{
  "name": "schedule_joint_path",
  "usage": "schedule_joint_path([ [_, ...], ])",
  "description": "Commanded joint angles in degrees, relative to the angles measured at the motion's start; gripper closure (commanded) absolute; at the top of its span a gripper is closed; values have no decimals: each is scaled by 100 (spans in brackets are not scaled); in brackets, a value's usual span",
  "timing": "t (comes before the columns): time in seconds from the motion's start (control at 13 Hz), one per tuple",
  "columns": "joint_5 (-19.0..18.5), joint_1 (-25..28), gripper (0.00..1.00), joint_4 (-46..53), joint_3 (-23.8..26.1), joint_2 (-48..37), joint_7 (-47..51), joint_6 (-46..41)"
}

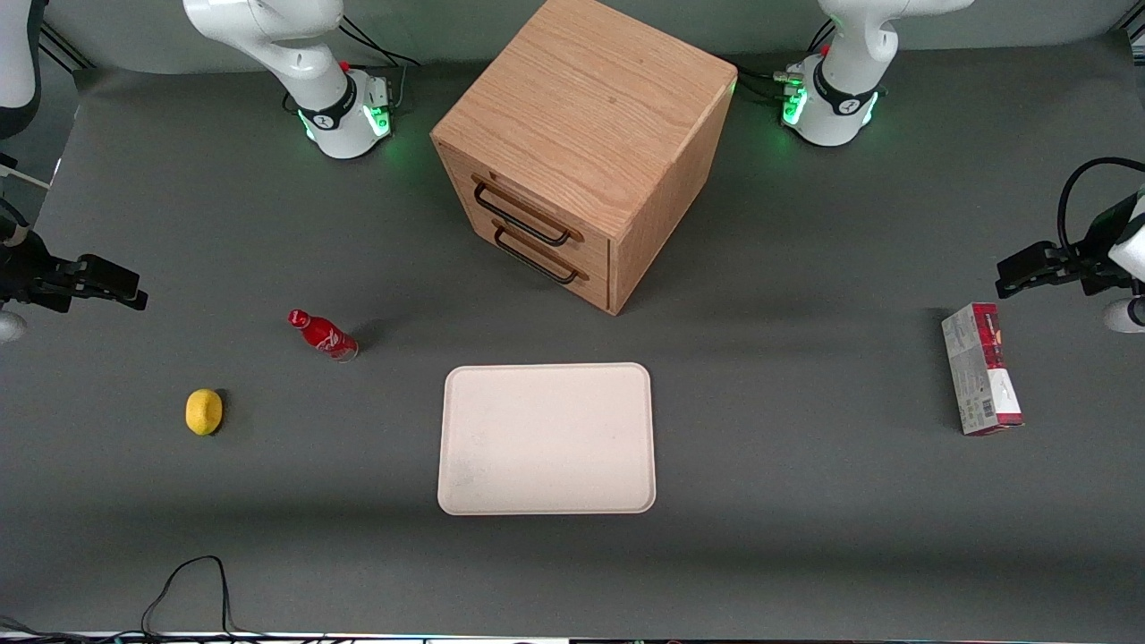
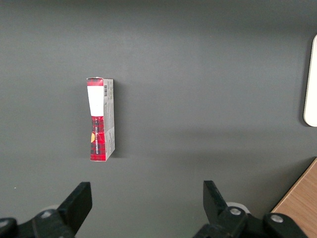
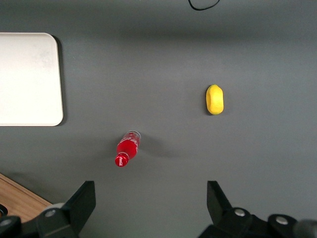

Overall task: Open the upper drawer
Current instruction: 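Lift the right gripper from rest and swing it toward the cabinet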

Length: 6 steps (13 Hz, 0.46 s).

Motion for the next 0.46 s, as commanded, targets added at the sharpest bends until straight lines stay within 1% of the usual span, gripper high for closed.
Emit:
schedule_joint_path([
  [0.0, -18, 57, 0, -32, -46, -63, 149, -58],
  [0.38, 17, 92, 0, 38, 6, 139, 140, 20],
])
